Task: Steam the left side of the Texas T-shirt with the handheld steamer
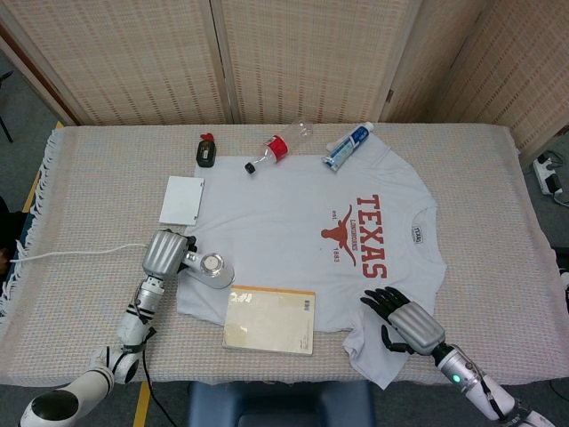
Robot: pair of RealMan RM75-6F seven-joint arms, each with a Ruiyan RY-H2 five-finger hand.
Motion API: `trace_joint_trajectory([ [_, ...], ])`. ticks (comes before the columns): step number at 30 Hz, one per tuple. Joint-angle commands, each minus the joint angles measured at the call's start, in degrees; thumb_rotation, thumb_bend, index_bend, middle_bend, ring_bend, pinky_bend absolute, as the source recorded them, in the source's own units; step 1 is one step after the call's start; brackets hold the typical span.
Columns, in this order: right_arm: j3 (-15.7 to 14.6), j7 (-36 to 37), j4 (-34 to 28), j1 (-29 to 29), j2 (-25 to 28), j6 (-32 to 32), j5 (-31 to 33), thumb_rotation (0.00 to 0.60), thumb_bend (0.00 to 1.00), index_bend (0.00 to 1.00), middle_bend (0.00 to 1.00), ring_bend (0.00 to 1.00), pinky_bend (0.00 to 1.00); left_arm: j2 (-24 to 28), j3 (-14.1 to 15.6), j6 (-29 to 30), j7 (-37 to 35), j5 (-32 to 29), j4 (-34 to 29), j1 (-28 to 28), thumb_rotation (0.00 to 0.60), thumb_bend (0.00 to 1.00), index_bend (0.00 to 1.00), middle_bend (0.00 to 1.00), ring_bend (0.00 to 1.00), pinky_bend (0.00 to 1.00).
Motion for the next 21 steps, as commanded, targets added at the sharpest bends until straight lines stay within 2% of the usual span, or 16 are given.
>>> trace_joint_trajectory([
  [1,0.0,0.1,0.0,0.0,0.1,0.1,-0.1,0.205,0.82,0.00,0.03,0.00,0.00,1.5,1.5,1.9,-0.7,1.1,-1.4,2.5,0.600,0.40,0.94,1.00,0.85,0.74],
  [12,-0.2,-0.2,-0.8,-0.1,0.7,0.6,-0.5,0.206,0.82,0.00,0.03,0.00,0.00,4.6,4.3,5.5,-3.2,2.0,-3.5,10.0,0.600,0.40,0.94,1.00,0.85,0.74],
  [21,-0.1,-0.1,-1.1,-0.7,1.5,1.4,-0.2,0.206,0.82,0.00,0.03,0.00,0.00,9.4,7.5,10.5,-4.5,4.1,-7.9,16.5,0.600,0.40,0.94,1.00,0.85,0.74],
])
